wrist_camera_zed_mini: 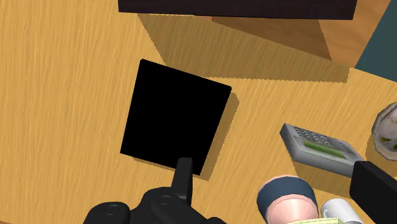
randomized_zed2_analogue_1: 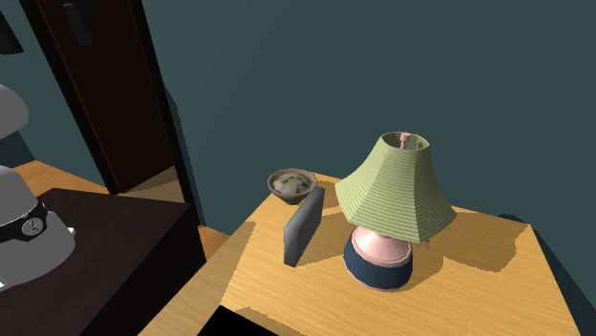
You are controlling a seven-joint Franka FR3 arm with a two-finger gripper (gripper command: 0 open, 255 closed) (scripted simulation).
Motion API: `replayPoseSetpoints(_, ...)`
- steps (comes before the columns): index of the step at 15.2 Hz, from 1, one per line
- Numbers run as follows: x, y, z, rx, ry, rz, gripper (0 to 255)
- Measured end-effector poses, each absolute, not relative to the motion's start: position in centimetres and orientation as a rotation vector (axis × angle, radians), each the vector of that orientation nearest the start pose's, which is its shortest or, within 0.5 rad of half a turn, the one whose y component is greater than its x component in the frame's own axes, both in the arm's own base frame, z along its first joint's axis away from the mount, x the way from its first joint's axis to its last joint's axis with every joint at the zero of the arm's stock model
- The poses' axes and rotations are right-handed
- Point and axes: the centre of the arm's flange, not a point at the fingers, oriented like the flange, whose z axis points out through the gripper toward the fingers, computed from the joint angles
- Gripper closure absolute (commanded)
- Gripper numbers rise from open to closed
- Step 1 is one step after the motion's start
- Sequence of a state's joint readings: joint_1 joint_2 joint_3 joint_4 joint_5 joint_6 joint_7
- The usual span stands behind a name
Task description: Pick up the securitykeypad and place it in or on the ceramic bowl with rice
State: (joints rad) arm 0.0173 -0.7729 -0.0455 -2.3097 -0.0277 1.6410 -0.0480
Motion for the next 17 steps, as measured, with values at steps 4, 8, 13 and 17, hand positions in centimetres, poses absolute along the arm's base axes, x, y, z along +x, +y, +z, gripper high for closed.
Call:
replayPoseSetpoints(4, 34.1, -1.3, 60.0, -3.139, -0.137, -0.137, 0)
replayPoseSetpoints(8, 38.4, 0.5, 57.0, -3.137, -0.301, -0.090, 0)
replayPoseSetpoints(13, 43.5, 2.5, 53.0, -3.120, -0.512, -0.029, 0)
replayPoseSetpoints(17, 47.6, 4.6, 49.5, -3.096, -0.680, 0.020, 0)
